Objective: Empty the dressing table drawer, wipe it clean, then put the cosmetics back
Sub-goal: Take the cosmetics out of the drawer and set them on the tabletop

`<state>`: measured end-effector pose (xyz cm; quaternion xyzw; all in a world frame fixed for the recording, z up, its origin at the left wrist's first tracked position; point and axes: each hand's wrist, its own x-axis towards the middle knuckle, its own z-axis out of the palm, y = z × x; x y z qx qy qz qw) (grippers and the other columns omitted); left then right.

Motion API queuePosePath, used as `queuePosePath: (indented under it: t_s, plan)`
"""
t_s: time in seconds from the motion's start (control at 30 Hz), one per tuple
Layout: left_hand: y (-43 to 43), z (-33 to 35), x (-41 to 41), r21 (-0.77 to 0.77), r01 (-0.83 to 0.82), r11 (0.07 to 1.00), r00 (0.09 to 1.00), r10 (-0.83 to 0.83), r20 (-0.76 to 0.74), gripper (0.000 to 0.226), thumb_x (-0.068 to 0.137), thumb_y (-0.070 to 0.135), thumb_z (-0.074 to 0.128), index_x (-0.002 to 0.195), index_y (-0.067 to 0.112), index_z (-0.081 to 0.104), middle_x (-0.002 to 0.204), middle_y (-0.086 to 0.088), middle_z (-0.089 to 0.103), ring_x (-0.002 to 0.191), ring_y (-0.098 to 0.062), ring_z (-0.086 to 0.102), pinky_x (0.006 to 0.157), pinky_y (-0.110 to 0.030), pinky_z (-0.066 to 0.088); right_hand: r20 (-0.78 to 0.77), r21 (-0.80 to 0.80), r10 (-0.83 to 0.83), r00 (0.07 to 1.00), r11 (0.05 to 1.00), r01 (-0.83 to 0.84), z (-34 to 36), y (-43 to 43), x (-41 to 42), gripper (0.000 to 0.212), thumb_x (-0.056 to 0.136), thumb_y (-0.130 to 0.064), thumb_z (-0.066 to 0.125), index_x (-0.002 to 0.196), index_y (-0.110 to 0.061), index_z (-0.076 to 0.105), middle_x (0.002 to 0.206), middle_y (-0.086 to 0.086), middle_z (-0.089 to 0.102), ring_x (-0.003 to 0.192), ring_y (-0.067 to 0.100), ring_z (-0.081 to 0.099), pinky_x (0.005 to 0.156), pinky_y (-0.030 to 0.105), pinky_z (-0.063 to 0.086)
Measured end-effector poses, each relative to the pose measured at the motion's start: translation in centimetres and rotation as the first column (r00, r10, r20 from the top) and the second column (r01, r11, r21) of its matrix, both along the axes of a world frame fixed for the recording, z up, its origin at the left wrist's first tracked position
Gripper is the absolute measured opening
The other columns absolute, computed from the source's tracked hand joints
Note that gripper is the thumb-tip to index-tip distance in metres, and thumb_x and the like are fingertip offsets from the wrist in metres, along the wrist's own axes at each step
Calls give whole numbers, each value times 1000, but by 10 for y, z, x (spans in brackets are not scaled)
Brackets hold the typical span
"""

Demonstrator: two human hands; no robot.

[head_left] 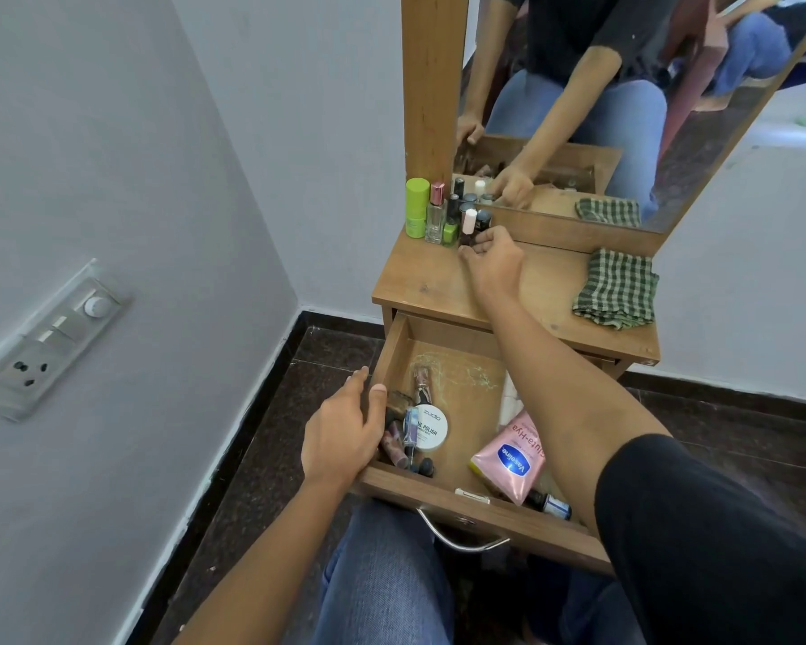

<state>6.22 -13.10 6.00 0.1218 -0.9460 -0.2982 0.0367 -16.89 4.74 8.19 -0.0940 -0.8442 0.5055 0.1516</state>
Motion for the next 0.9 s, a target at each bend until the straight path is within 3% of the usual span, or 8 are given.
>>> queuePosePath:
  t_s: [0.43,0.63,0.73,0.8,0.9]
  plan:
    - [0,1,-1,-9,-12,1000,1000,12,-5,50,100,48,34,142,23,47,128,-2,64,112,-20,62,90,-37,49,21,133,-21,1000,991,18,1,-3,-3,20,81,-28,73,93,-19,59,84,-4,65,77,15,60,70,33,51]
    - [1,2,0,2,-31,1000,999,31,8,50,100,46,35,142,23,48,129,-2,63,115,-21,60,91,-36,47,-42,51,26,999,998,-23,-1,-1,6,20,80,-24,73,92,-16,58,79,-5,61,72,10,57,67,25,47]
    - [1,1,-1,7,-34,999,999,33,18,50,99,47,35,142,24,47,130,-3,62,116,-23,60,93,-38,46,-213,-37,124,969,990,-135,5,-5,30,13,83,-16,69,91,-10,60,77,-4,59,67,1,51,63,16,45]
    - [0,0,-2,0,-31,1000,999,31,20,51,99,48,34,142,24,47,129,-3,63,115,-24,60,93,-39,47,-304,-2,272,913,958,-286,-2,-11,62,7,87,-14,64,87,-9,60,73,-4,58,63,0,50,58,15,44]
    - [0,1,-2,-8,-30,1000,999,30,24,50,99,48,34,141,25,48,128,-3,64,113,-24,61,92,-39,48,-169,158,525,834,850,-503,-39,-18,119,11,90,-22,60,81,-15,59,67,-7,57,58,7,53,54,23,46]
